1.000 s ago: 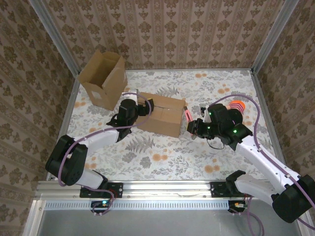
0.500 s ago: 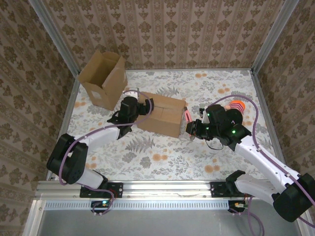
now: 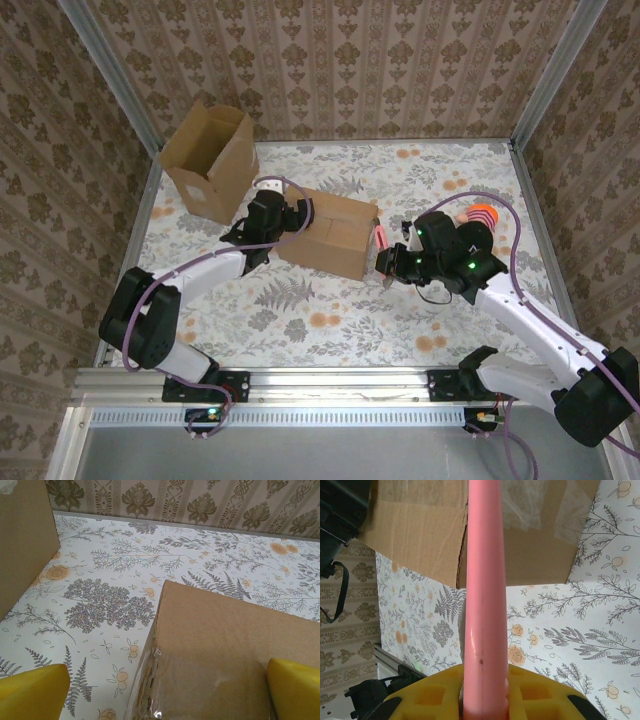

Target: Unpack the express box

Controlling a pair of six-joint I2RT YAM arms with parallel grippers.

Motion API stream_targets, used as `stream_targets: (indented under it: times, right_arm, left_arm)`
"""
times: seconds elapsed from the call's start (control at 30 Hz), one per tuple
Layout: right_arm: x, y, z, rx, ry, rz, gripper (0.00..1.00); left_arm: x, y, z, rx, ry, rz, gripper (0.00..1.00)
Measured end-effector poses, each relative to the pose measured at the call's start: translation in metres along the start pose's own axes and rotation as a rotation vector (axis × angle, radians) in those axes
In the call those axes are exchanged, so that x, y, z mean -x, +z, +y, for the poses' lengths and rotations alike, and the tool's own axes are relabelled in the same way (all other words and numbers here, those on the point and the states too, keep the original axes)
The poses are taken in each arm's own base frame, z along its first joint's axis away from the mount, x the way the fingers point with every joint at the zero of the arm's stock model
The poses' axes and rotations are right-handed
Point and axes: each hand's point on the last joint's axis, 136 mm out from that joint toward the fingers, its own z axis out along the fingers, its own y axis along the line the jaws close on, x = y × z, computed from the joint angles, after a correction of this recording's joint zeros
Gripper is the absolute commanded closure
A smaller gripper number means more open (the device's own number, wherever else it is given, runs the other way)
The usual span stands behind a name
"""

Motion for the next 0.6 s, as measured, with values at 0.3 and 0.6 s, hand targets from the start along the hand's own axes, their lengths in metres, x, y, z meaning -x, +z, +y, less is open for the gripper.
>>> stream_targets:
  times: [0.3, 0.6]
  right_arm:
    - [-0.013, 0.003, 0.005, 0.003, 0.011, 0.038, 1.0]
    - [-0.033, 0.004, 0.012, 0.011, 0.027, 0.087, 1.0]
  left_arm:
    - [0.0, 0.0, 0.0, 0.0, -0.004, 0.001, 0.0]
    - [-0.001, 0.001, 0.0, 0.001, -0.007, 0.003, 0.0]
